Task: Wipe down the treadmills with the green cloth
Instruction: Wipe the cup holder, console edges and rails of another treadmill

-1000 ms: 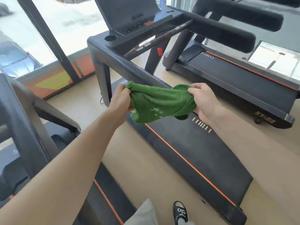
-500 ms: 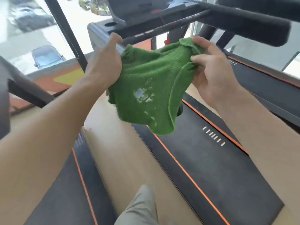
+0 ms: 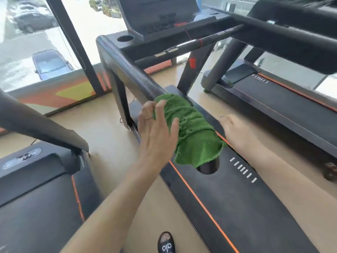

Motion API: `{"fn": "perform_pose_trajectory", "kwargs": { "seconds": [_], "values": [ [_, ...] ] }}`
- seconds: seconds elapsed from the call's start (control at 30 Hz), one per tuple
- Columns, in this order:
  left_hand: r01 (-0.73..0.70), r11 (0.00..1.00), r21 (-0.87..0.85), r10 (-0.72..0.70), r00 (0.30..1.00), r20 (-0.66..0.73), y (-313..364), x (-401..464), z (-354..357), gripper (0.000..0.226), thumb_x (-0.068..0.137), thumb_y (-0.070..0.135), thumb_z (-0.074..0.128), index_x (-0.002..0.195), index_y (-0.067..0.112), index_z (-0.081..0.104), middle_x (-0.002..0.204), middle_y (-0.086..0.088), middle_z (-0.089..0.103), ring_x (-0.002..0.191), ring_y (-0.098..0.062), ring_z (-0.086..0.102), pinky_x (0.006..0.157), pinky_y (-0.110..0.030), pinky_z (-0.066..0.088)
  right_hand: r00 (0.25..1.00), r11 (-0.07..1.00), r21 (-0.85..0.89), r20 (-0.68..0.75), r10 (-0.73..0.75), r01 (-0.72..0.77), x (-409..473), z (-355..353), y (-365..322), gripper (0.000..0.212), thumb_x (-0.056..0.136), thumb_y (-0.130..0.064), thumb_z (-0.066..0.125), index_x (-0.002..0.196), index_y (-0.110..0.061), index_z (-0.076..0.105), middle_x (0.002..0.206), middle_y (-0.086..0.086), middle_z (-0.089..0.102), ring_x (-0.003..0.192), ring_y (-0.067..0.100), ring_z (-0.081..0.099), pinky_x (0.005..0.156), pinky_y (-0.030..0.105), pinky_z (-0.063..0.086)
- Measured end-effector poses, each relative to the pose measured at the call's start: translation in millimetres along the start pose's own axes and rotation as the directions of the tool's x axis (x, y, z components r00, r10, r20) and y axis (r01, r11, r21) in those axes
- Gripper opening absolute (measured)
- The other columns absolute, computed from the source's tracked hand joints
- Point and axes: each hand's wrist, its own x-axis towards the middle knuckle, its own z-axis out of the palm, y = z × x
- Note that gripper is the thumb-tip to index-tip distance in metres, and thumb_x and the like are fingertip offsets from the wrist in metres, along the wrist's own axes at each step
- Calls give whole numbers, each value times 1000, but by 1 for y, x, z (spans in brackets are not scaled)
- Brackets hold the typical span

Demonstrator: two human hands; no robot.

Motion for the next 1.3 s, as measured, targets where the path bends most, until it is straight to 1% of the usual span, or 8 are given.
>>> {"fn": "perform_pose_trajectory", "kwargs": {
  "seconds": [0.1,0.23,0.4,0.6,0.7,0.87,1.1,1.3],
  "values": [
    [293,806,-514,-277,954,110,12,-18,28,30,104,30,41,132,36,33,137,2,28,137,-12,23,120,-40,21,957,931,365,269,-113,7,26,18,-22,46,98,-51,44,133,-26,60,131,-1,64,124,13,58,113,37,37],
    [350,680,-644,-396,915,79,15,1,48,38,102,36,31,138,45,25,153,9,19,150,-9,8,122,-33,14,807,836,532,549,-219,-135,51,44,-35,38,107,-41,38,141,-35,53,137,-2,62,126,19,60,108,46,44],
    [378,575,-725,-510,859,44,-18,43,64,47,99,47,27,146,48,22,160,14,19,145,3,16,123,-32,15,814,931,361,527,-246,48,92,64,-68,62,91,-60,43,150,-44,36,148,-21,47,136,2,45,118,40,32],
    [506,589,-630,-619,784,51,-27,61,35,50,106,42,30,154,26,34,153,6,41,143,-11,36,114,-29,28,893,940,227,320,-318,253,105,58,-90,50,109,-36,30,155,-17,32,158,-4,35,146,8,26,109,17,17],
    [477,561,-677,-643,766,6,-8,41,34,53,107,45,29,157,27,25,159,9,31,145,-5,27,111,-23,20,863,918,377,417,-285,121,85,38,-62,38,109,-37,31,130,-22,59,134,-6,60,125,4,54,107,24,36],
    [498,422,-757,-669,735,110,6,57,61,77,81,71,41,154,47,26,157,5,40,142,-18,43,116,-48,37,705,856,509,640,-306,-90,79,44,-50,39,107,-40,36,143,-30,47,132,-10,63,120,6,61,110,33,43],
    [577,216,-788,-770,596,226,4,88,49,43,106,46,35,131,20,59,112,-8,72,92,-20,73,71,-31,62,705,839,539,624,-338,-74,119,73,-74,52,90,-48,53,139,-31,48,125,1,68,113,18,67,106,45,49],
    [555,112,-824,-745,595,300,57,-2,60,49,103,53,36,138,26,57,127,-4,70,116,-22,68,104,-47,51,718,914,398,614,-328,78,52,35,-26,63,94,-59,40,153,-43,23,148,-13,47,134,8,47,115,40,37]
  ]
}}
